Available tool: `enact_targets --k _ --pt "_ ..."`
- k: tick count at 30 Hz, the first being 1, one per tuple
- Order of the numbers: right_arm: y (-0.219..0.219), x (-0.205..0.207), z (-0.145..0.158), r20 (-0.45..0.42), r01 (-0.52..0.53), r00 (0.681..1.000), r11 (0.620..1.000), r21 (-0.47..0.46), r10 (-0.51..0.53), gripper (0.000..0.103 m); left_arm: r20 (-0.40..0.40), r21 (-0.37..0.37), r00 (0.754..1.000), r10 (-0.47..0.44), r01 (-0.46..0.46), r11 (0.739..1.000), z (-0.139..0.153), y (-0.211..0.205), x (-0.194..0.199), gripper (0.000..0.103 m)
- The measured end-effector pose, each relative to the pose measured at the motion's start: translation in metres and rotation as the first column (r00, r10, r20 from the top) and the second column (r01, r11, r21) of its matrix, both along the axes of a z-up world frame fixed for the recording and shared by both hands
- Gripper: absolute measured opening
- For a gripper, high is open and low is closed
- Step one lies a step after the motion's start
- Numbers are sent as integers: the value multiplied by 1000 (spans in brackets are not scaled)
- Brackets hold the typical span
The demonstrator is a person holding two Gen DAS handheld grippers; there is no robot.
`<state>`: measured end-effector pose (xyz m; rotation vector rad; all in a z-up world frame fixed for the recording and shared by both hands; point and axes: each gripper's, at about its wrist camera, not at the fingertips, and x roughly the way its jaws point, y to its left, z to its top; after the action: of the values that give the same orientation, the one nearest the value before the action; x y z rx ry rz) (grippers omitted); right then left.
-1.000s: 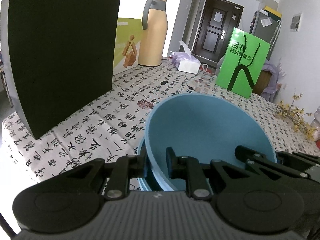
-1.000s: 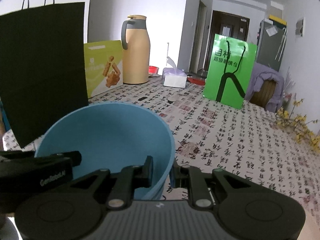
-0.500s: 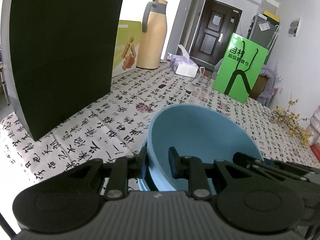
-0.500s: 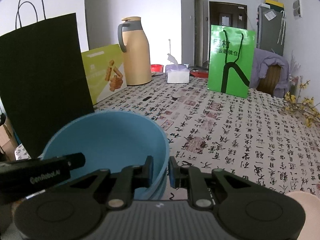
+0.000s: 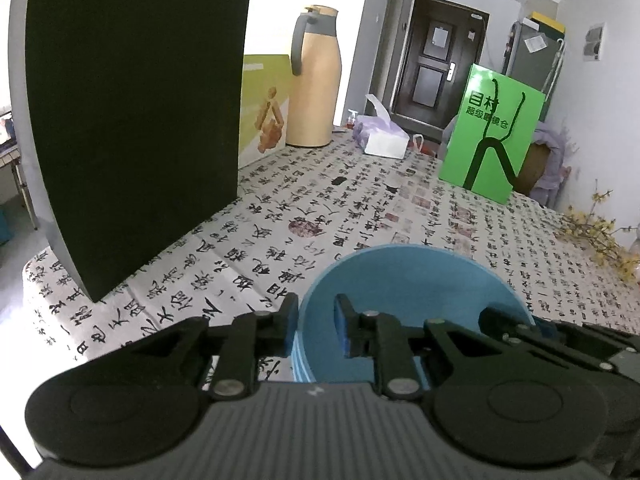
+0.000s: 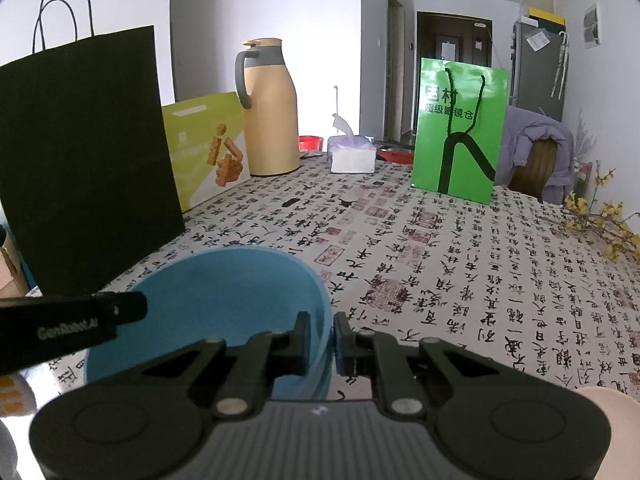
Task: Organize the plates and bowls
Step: 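Open both grippers to release the bowl and pull back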
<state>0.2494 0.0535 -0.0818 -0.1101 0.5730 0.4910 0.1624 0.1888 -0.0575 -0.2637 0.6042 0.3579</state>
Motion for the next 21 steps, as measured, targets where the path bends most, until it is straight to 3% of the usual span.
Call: enact_targets --k 5,7,8,10,15,16,17,18,21 --pt "-13 3 3 -51 -25 998 995 95 30 24 22 -6 1000 1 -1 1000 0 3 -2 23" --pt "-20 2 6 -52 -27 998 992 120 33 27 42 -15 999 -10 11 1000 3 4 -5 35" --pt "-23 0 8 -49 -28 998 991 128 34 30 53 -16 999 -12 13 1000 5 4 -7 46" --pt "-31 -5 11 -36 -30 999 988 154 36 55 76 -1 997 -12 12 1000 9 3 -11 55" --pt "-56 -23 19 36 -41 999 980 194 35 92 149 23 988 -36 33 999 17 -1 -29 88" --pt "-62 -28 20 60 -48 998 979 199 37 96 167 18 985 -45 43 999 18 -2 -34 92" --pt "-66 -34 20 76 -54 996 979 197 40 99 193 10 979 -61 61 998 19 -2 -40 103" --pt "-71 -39 21 90 -62 995 979 196 45 103 217 5 973 -76 76 997 20 -3 -45 103" --pt "-82 -54 18 114 -84 991 978 192 63 103 255 19 960 -114 113 993 20 -10 -60 103"
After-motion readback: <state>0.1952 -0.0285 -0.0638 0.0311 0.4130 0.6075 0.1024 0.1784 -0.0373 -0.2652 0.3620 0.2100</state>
